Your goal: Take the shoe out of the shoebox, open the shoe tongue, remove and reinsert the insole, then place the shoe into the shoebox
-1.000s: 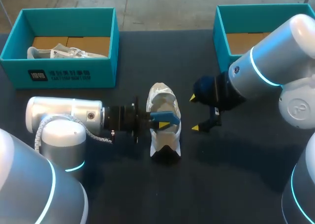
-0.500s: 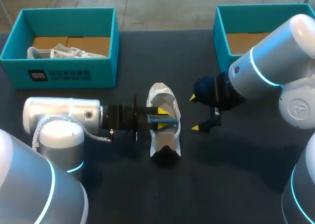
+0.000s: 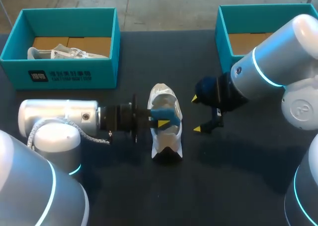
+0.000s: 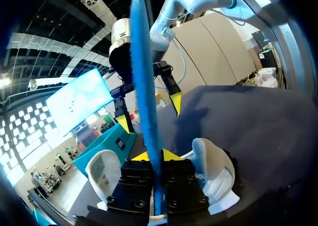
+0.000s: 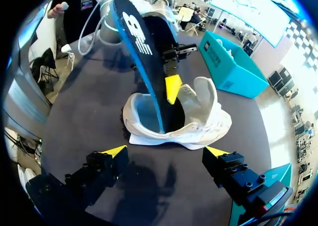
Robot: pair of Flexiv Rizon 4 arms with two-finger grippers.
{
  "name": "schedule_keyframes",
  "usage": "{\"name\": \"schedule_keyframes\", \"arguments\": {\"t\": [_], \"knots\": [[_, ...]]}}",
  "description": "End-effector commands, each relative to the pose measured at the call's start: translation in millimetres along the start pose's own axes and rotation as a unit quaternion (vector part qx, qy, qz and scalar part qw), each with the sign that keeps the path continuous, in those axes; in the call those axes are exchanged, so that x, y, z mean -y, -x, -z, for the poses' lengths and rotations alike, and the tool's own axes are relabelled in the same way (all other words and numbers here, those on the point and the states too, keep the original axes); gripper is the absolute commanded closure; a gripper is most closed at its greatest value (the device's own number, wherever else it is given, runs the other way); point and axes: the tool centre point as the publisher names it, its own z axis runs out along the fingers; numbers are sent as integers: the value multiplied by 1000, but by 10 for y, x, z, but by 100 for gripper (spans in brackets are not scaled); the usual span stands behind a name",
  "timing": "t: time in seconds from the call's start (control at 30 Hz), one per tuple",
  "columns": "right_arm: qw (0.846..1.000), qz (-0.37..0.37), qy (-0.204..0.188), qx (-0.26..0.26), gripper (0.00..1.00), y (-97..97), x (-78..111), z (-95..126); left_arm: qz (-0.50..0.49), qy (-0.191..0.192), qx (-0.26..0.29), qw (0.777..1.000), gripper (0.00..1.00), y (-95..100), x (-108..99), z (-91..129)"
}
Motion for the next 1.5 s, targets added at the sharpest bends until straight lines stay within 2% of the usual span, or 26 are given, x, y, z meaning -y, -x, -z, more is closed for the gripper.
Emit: {"name": "schedule_keyframes", "arguments": {"t": [0.03, 0.37, 0.63, 1.2, 1.33, 1.4, 1.43, 1.47, 1.5], "knots": [[1000, 0, -1, 1, 0, -6, -5, -12, -2, 6, -11, 1000, 100, -48, 4, 26], [1000, 0, -1, 1, 0, -6, -5, -12, -13, 19, -36, 999, 100, -134, -119, -77], [1000, 0, -1, 1, 0, -6, -5, -12, -14, 33, -46, 998, 100, -158, -231, -80], [1000, 0, -1, 1, 0, -6, -5, -12, -34, 64, -31, 997, 100, -135, -431, -134], [1000, 0, -1, 1, 0, -6, -5, -12, -32, 64, -23, 997, 100, -120, -415, -130], [1000, 0, -1, 1, 0, -6, -5, -12, -27, 50, -10, 998, 100, -95, -359, -106], [1000, 0, -1, 1, 0, -6, -5, -12, -23, 47, -6, 999, 74, -79, -329, -91], [1000, 0, -1, 1, 0, -6, -5, -12, -22, 43, -3, 999, 59, -66, -305, -78], [1000, 0, -1, 1, 0, -6, -5, -12, -23, 40, 2, 999, 59, -50, -281, -60]]}}
